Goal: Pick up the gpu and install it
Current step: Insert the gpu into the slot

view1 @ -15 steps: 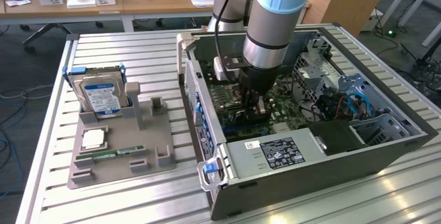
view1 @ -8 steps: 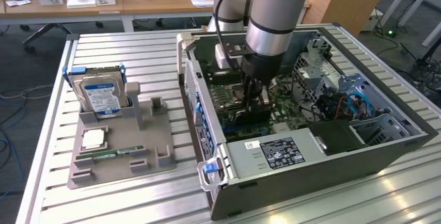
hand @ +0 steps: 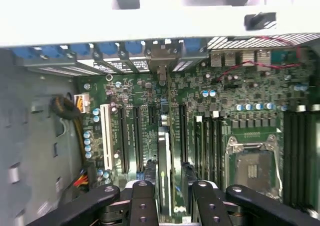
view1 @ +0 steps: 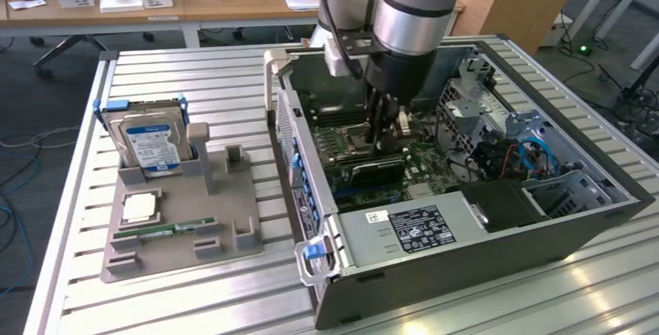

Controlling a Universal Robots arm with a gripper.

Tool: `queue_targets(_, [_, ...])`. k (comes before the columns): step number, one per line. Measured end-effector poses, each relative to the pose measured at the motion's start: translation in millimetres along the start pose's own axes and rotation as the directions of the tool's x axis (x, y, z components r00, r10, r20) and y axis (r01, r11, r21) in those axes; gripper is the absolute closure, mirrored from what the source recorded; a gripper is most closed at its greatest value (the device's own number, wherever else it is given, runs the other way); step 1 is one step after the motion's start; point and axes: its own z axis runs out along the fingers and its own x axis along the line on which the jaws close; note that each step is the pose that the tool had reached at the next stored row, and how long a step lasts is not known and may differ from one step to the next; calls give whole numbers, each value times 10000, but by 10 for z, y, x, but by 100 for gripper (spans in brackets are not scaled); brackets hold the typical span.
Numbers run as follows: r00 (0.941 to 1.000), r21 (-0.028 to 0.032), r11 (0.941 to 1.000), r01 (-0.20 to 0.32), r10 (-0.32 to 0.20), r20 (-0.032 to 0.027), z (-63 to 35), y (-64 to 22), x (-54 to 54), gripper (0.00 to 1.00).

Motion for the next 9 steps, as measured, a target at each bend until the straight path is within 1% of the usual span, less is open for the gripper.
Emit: queue_targets(9, [10000,0,10000,1,-1,0,-407,-5,-5,66])
